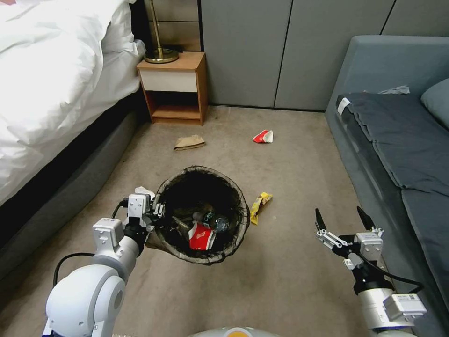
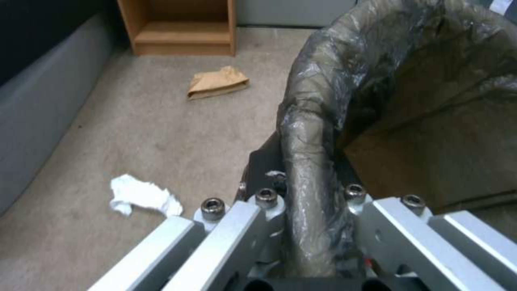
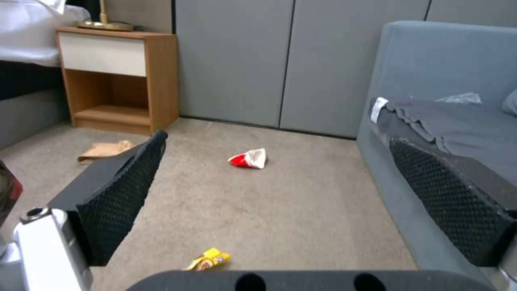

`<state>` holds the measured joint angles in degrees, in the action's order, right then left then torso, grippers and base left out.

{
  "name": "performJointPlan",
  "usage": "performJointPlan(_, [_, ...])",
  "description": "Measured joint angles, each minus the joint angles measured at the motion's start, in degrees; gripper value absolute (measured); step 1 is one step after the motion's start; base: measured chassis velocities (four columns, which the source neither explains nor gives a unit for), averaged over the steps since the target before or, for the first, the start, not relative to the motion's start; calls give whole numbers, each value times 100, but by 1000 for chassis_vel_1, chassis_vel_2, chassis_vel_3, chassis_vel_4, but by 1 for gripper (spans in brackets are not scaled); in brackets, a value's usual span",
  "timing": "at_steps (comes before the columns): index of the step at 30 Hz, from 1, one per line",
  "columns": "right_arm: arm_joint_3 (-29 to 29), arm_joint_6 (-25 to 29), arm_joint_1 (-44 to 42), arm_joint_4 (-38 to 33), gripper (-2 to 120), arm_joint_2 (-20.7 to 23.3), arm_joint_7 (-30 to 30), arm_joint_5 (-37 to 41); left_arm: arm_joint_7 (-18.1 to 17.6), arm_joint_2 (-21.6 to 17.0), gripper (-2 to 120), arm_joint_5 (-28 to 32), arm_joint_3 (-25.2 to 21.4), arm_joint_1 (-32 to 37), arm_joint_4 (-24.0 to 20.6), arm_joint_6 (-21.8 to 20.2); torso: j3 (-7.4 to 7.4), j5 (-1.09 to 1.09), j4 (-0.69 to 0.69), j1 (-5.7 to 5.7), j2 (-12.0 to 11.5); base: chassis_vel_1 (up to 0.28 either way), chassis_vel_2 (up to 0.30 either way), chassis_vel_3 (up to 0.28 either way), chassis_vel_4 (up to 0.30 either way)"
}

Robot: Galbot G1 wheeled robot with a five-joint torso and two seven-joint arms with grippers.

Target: Pick up the trash bin, then pick up the garbage from the floor and place it into the trash bin.

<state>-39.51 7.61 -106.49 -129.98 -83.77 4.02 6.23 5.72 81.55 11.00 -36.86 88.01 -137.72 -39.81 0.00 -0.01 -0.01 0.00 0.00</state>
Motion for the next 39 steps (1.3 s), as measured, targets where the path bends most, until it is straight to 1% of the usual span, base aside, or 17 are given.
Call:
performJointPlan(5, [35, 2, -7, 0, 100, -7, -4, -7, 0, -2, 3, 2, -1, -4, 6, 5, 0, 2, 2, 0, 0, -129, 138, 146, -162])
performJointPlan(17, [101, 3, -26, 27, 100, -14, -13, -66, 4, -12, 3, 40, -10, -25, 18, 9, 0, 1, 0, 0, 0, -137, 142, 138, -141])
performJointPlan(28, [313, -83, 61, 149, 100, 26, -82, -106, 3, -18, 3, 82, -24, -53, 20, 9, 1, 0, 1, 1, 0, -133, 135, 129, -128])
performJointPlan(29, [423, -290, 152, 218, 100, 73, -135, -71, 2, -18, 3, 90, -24, -54, 20, 10, 1, 2, 0, 1, 0, -101, 73, 36, -89])
performJointPlan(30, [423, -290, 152, 218, 100, 73, -135, -71, 2, -18, 3, 90, -24, -54, 20, 10, 1, 2, 0, 1, 0, -101, 73, 36, -89])
performJointPlan(31, [492, -461, 233, 269, 100, 107, -185, -18, 2, -19, 3, 95, -25, -53, 17, 10, 0, 0, 0, 1, 0, -39, 73, 12, -26])
performJointPlan(33, [638, -944, 469, 428, 100, 189, -321, 141, 1, -19, 3, 110, -31, -48, -10, 9, 0, 2, 1, 0, 0, 0, 0, 0, 0])
performJointPlan(34, [638, -944, 469, 428, 100, 189, -321, 141, 1, -19, 3, 110, -31, -48, -10, 9, 0, 2, 1, 0, 0, 0, 0, 0, 0])
performJointPlan(35, [702, -1212, 634, 547, 100, 225, -370, 257, -1, -19, 3, 123, -40, -45, -37, 9, 0, 1, 1, 0, 0, 0, 0, 0, 0])
performJointPlan(37, [767, -1569, 870, 736, 100, 247, -404, 446, -6, -21, 3, 141, -55, -39, -70, 7, 0, 1, 1, 0, 0, 0, 0, 0, 0])
performJointPlan(38, [767, -1569, 870, 736, 100, 247, -404, 446, -6, -21, 3, 141, -55, -39, -70, 7, 0, 1, 1, 0, 0, 0, 0, 0, 0])
performJointPlan(39, [800, -1761, 1015, 851, 100, 251, -422, 560, -7, -22, 3, 150, -65, -34, -91, 5, 0, 2, 1, 0, 0, 0, 0, 0, 0])
